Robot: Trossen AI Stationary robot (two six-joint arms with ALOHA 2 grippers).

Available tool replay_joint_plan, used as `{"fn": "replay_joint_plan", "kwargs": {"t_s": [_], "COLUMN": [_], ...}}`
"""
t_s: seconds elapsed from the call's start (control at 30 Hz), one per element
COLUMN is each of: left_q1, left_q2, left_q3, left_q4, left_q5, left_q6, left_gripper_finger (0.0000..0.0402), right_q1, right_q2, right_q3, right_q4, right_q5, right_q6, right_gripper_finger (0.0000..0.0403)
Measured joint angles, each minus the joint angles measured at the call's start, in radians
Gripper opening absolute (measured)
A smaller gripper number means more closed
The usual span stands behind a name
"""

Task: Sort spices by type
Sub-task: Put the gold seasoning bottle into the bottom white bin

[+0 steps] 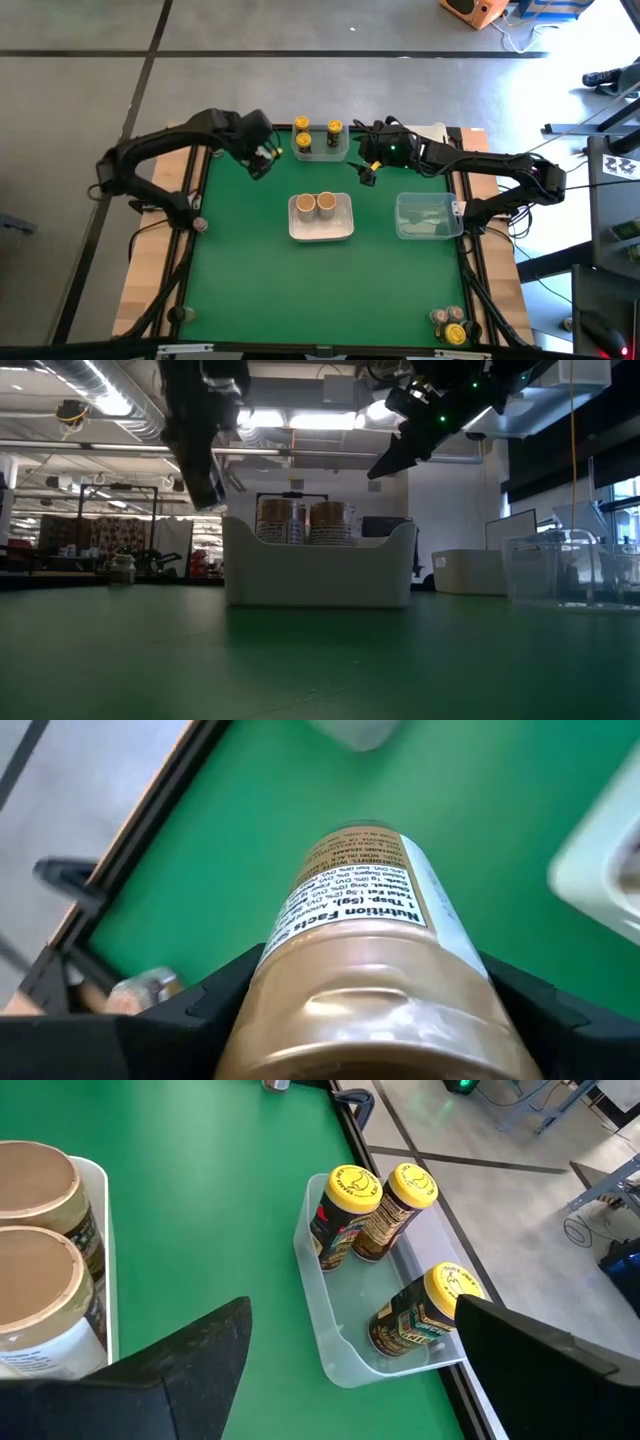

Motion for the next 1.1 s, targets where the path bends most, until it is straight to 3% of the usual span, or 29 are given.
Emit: {"fn": "replay_joint_plan", "kwargs": {"t_s": [0.3, 0.8, 1.1], "left_q1": [-0.223, -0.522, -0.649], "left_q2": [-0.021, -0.019, 0.097], "left_q3": [0.0, 0.0, 0.042], "left_q4": [0.042, 0.265, 0.407], "left_q5": [0.0, 0.0, 0.059], "left_q6": [-0.021, -0.086, -0.125], "left_gripper_finger": [0.0266, 0.0266, 0.0265], "right_q1": [0.0, 0.0, 0.0], "right_q2": [0.0, 0.0, 0.0], "right_q3": [0.0, 0.0, 0.0], "right_q4": [0.0, -0.002, -0.002], "right_q5": [0.0, 0.0, 0.0], "right_q6": [0.0, 0.0, 0.0], "right_gripper_finger": [0.0348, 0.0348, 0.0348]}}
